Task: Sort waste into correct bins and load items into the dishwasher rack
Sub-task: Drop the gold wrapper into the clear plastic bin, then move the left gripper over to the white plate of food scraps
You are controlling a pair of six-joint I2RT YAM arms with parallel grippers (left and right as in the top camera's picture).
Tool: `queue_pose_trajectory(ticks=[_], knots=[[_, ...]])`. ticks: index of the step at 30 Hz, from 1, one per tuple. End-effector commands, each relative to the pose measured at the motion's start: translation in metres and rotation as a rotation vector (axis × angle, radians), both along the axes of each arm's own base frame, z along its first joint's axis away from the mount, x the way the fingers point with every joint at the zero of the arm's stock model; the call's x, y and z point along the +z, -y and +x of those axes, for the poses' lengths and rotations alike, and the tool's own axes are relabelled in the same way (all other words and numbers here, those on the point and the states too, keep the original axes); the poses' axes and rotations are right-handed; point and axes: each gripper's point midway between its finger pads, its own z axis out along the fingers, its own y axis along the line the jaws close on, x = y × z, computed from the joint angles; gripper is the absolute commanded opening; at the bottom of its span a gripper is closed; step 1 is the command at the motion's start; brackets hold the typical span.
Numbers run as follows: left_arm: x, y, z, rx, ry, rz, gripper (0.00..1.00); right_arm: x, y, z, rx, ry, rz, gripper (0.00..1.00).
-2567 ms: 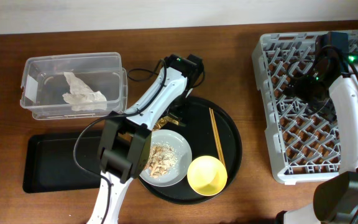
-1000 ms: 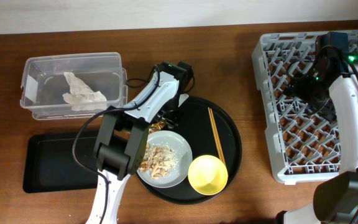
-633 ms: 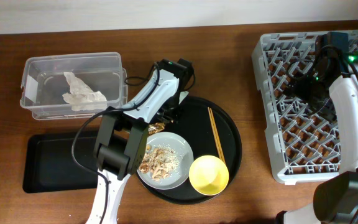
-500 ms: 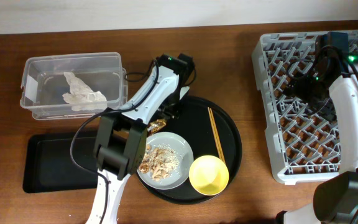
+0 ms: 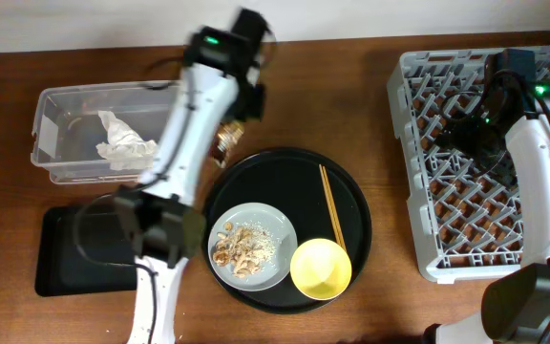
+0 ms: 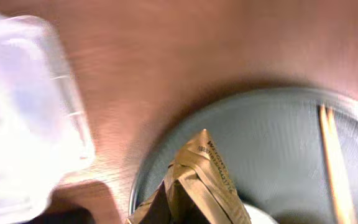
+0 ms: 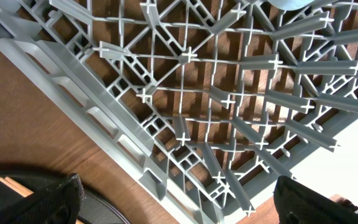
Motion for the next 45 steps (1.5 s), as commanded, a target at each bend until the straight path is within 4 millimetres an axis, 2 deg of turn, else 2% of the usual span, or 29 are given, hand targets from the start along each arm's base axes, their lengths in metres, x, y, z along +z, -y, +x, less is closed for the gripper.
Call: queue_pose_trajectory(ticks=[1, 3, 5, 10, 13, 16, 17, 18, 19, 23, 30, 31, 33, 38, 39, 40, 42, 45], knots=[[0.013, -0.084, 0.028, 0.581, 0.055, -0.101, 0.01, 0.0, 0.005, -0.001, -0.017, -0.006, -0.017, 0.99], [0.013, -0.131, 0.033, 0.846, 0.05, -0.162, 0.01, 0.0, 0.005, -0.001, -0.017, -0.006, -0.017, 0.99], [0.012, -0.16, 0.034, 0.991, 0.042, -0.21, 0.01, 0.0, 0.005, -0.001, -0.017, -0.006, -0.017, 0.99], [0.012, -0.211, 0.032, 1.235, 0.017, -0.318, 0.01, 0.0, 0.005, -0.001, -0.017, -0.006, -0.017, 0.99], [0.012, -0.239, 0.03, 1.401, 0.03, -0.353, 0.07, 0.0, 0.005, -0.001, -0.017, -0.006, -0.017, 0.99], [0.014, -0.252, 0.032, 1.454, 0.053, -0.374, 0.25, 0.0, 0.005, -0.001, -0.017, -0.006, -0.017, 0.99], [0.014, -0.255, 0.033, 1.459, 0.058, -0.376, 0.39, 0.0, 0.005, -0.001, -0.017, -0.006, -0.017, 0.99], [0.014, -0.257, 0.032, 1.462, 0.057, -0.375, 0.64, 0.0, 0.005, -0.001, -0.017, -0.006, -0.017, 0.99], [0.014, -0.257, 0.031, 1.462, 0.052, -0.371, 0.72, 0.0, 0.005, -0.001, -0.017, -0.006, -0.017, 0.99], [0.01, -0.254, 0.02, 1.464, 0.007, -0.343, 0.78, 0.0, 0.005, -0.001, -0.017, -0.006, -0.017, 0.99], [0.009, -0.25, -0.007, 1.262, -0.104, -0.272, 0.78, 0.0, 0.005, -0.001, -0.017, -0.006, -0.017, 0.99], [0.013, -0.248, -0.007, 1.164, -0.108, -0.289, 0.71, 0.0, 0.005, -0.001, -0.017, -0.006, -0.017, 0.98], [0.024, -0.241, -0.007, 1.08, -0.105, -0.343, 0.64, 0.0, 0.005, -0.001, -0.017, -0.006, -0.017, 0.99], [0.068, -0.232, -0.015, 0.906, -0.017, -0.4, 0.62, 0.0, 0.005, -0.001, -0.017, -0.006, -0.017, 0.99], [0.079, -0.231, -0.019, 0.826, 0.016, -0.386, 0.75, 0.0, 0.005, -0.001, -0.017, -0.006, -0.017, 0.99], [0.089, -0.23, -0.023, 0.749, 0.046, -0.369, 0.97, 0.0, 0.005, -0.001, -0.017, -0.006, -0.017, 0.98], [0.104, -0.228, -0.035, 0.693, 0.075, -0.349, 0.99, 0.0, 0.005, -0.001, -0.017, -0.006, -0.017, 0.99], [0.12, -0.225, -0.074, 0.705, 0.072, -0.312, 0.99, 0.0, 0.005, -0.001, -0.017, -0.006, -0.017, 0.99]])
